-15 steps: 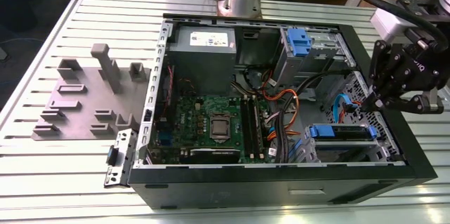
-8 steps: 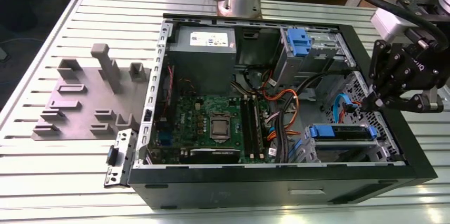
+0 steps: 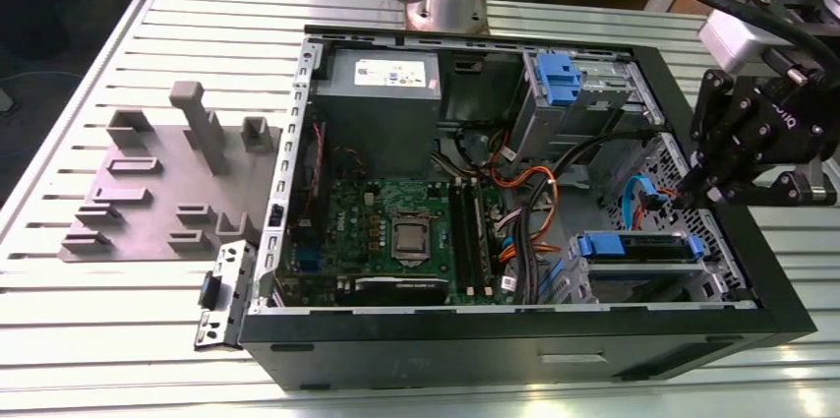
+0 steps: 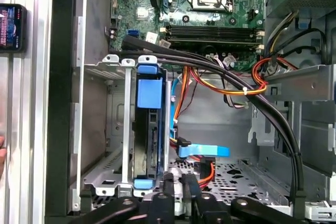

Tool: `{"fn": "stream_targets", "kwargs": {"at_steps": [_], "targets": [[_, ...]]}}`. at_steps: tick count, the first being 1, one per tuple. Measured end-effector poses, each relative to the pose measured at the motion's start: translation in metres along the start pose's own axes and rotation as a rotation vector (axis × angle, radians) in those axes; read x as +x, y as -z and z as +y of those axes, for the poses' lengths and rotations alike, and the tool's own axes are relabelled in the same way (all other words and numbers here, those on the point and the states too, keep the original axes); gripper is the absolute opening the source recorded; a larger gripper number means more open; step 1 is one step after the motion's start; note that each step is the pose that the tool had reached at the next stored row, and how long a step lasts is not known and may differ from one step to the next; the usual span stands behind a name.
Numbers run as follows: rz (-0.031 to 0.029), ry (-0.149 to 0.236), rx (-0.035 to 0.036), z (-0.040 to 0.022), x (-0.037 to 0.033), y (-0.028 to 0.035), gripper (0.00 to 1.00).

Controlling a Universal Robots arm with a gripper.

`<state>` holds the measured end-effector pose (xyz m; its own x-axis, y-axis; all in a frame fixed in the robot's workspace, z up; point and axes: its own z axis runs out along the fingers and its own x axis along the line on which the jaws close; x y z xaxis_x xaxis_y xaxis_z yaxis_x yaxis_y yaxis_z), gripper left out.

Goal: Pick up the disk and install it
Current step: 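Insert the first disk wire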

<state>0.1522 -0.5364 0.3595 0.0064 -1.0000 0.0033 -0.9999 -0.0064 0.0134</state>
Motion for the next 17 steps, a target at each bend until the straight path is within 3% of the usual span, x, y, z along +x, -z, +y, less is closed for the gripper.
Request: {"fn": "stream_targets", "kwargs": {"at_steps": [1, 7, 8, 17], "targets": [[0.0003, 0.000, -0.0001, -0.0004, -0.0013, -0.0004, 0.24], [0.0043, 0.000, -0.0010, -0.0036, -0.0070, -0.0036, 0.25], [0.0046, 0.000, -0.0011, -0.0040, -0.0075, -0.0041, 0.31], [0.0135, 0.002, -0.0012, -0.0056, -0.0086, -0.0120, 0.31]]}}
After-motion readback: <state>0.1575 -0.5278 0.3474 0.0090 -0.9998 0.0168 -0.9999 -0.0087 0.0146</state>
